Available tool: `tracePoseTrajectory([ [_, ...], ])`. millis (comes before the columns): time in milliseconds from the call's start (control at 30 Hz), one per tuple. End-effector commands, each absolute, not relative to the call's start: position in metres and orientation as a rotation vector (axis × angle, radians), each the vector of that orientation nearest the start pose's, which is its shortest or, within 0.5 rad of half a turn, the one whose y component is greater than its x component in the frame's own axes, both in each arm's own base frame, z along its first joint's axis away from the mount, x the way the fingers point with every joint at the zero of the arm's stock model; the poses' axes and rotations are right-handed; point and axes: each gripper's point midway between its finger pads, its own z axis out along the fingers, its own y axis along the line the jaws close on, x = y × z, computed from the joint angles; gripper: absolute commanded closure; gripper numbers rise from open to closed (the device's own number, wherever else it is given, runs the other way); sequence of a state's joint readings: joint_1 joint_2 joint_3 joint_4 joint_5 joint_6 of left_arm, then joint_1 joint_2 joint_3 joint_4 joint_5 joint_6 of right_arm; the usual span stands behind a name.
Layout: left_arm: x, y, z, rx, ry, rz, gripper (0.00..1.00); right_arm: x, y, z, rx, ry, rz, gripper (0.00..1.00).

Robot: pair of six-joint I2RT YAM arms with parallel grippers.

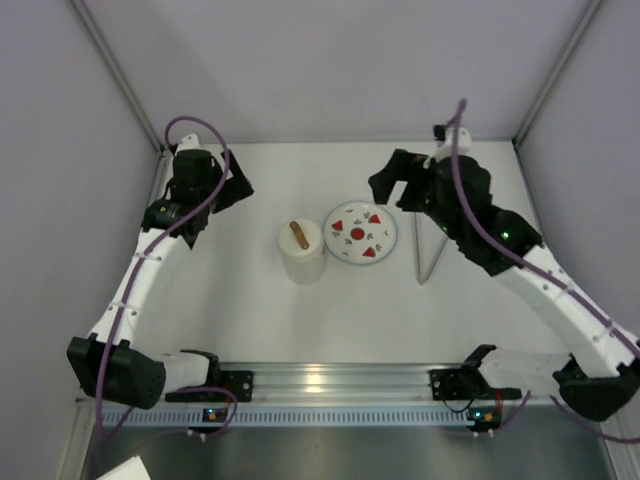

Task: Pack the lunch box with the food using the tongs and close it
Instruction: Reset both arms

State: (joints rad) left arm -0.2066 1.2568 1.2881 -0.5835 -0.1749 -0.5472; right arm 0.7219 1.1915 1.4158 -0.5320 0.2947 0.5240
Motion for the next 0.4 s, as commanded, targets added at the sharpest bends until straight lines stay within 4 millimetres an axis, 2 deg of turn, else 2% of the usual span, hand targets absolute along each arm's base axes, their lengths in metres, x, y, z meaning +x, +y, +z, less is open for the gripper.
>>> tracePoseTrajectory([
  [0,0.373,-0.075,0.269,-0.424,2.071,-0.296,0.01,0.289,0.155,0.39,0.186,1.756,0.421,0.05],
  [33,0.373,-0.076,0.269,-0.422,2.071,-0.3,0.01,0.284,0.146,0.394,0.199,1.735,0.413,0.01],
  [67,0.374,-0.076,0.268,-0.423,2.073,-0.304,0.01,0.277,0.133,0.397,0.219,1.706,0.392,0.01],
  [167,0.374,-0.079,0.269,-0.414,2.073,-0.321,0.01,0.27,0.115,0.396,0.25,1.701,0.33,0.01],
  [367,0.374,-0.083,0.27,-0.405,2.074,-0.345,0.01,0.272,0.114,0.39,0.249,1.715,0.311,0.01],
])
